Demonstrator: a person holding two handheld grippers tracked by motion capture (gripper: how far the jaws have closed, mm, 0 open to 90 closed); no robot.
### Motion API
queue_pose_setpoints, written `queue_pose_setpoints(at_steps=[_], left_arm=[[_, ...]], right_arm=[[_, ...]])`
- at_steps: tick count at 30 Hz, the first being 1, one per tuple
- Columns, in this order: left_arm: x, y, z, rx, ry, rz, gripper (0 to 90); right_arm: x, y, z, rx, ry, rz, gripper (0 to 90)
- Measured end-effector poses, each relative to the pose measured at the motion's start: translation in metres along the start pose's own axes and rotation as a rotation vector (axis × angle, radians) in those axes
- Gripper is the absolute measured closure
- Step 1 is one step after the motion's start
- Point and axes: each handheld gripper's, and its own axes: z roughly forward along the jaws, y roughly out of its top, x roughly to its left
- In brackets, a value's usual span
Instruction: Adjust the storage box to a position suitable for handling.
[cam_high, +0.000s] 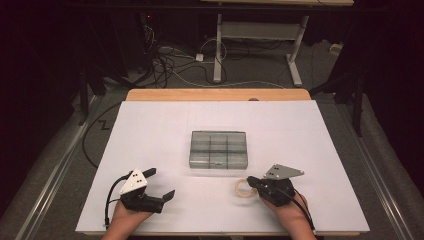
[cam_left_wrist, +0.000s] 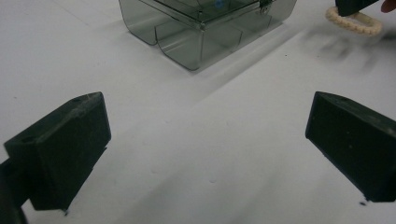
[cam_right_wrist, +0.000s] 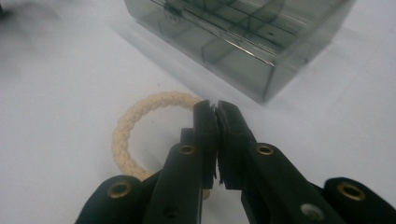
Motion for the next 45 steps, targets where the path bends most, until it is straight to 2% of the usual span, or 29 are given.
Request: queue_pose_setpoints(at_steps=[10, 19, 29, 35, 38, 42, 45], left_arm=[[0.0, 0.0, 0.0, -0.003, -0.006, -0.001, 0.0], [0.0, 0.0, 0.0, -0.004, -0.009, -0.001, 0.0], [0.001, 0.0, 0.0, -0.004, -0.014, -0.004, 0.0], [0.001, 0.0, 0.0, -0.004, -0.017, -0.006, 0.0], [0.002, 0.0, 0.0, -0.004, -0.02, -0.008, 0.0], [0.002, 0.0, 0.0, -0.004, -0.021, -0.008, 0.4], [0.002, 0.0, 0.0, -0.004, -0.022, -0.009, 0.9]], right_arm=[[-0.02, -0.024, -0.026, -0.02, -0.048, 0.07, 88.4], [-0.036, -0.038, -0.039, -0.006, -0.104, 0.103, 88.3], [-0.044, -0.048, -0.04, 0.039, -0.144, 0.117, 88.0], [-0.045, -0.049, -0.038, 0.054, -0.162, 0.122, 87.1], [-0.044, -0.049, -0.037, 0.064, -0.169, 0.114, 84.9], [-0.045, -0.049, -0.04, 0.04, -0.16, 0.121, 73.4], [-0.045, -0.047, -0.042, 0.021, -0.158, 0.125, 71.5]])
